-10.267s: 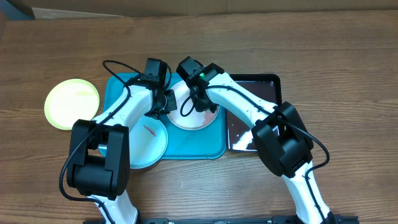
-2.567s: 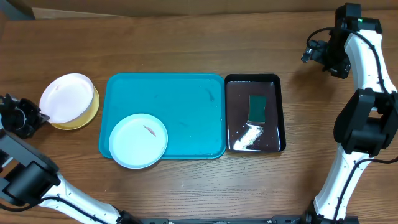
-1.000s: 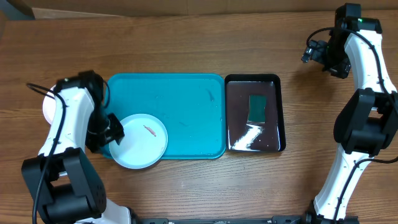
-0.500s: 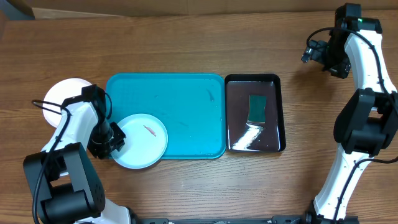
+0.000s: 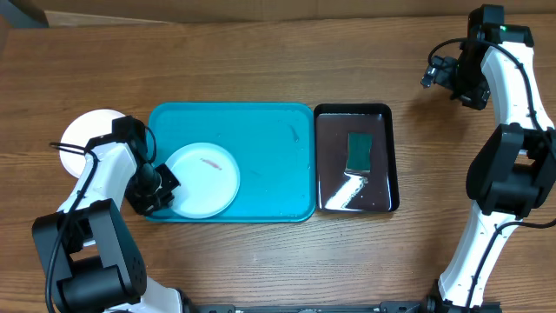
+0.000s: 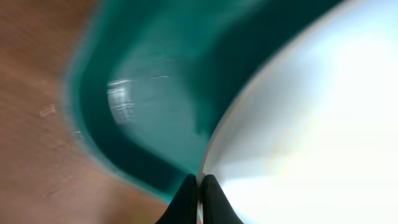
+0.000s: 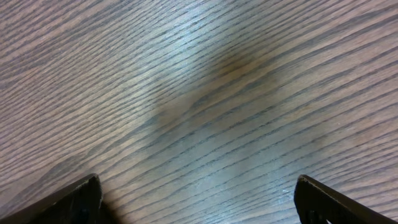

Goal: Clean dirty plates on tray and stack at the side
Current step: 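Grip the lower white plate rim and slide it to tray center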

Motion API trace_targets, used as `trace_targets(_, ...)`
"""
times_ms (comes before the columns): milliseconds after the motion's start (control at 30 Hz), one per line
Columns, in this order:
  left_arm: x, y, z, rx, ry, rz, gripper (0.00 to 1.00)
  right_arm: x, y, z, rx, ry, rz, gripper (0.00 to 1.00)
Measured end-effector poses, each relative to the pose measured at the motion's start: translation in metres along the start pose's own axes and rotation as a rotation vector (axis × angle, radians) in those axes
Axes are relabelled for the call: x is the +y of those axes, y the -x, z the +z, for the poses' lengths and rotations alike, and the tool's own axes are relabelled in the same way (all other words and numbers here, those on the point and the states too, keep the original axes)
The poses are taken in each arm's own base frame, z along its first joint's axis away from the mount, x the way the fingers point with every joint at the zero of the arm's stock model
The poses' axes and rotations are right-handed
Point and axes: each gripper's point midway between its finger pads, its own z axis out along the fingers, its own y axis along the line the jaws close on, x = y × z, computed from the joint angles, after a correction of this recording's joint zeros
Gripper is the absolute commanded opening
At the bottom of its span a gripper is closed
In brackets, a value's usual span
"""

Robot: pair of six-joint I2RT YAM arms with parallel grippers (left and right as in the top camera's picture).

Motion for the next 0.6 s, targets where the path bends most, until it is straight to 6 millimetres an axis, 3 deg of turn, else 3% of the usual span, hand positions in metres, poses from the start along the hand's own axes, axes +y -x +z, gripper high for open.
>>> trace_targets(333,-0.089,0.024,-0.012,-0.143,-0.33,0.241,0.04,0.0,0.0,0.0,0.0,0.0,-0.001,1.0)
trace_targets(600,-0.135,0.011,-0.016,-0.201,-0.376,0.384,0.06,0.0,0.0,0.0,0.0,0.0,0.0,1.0)
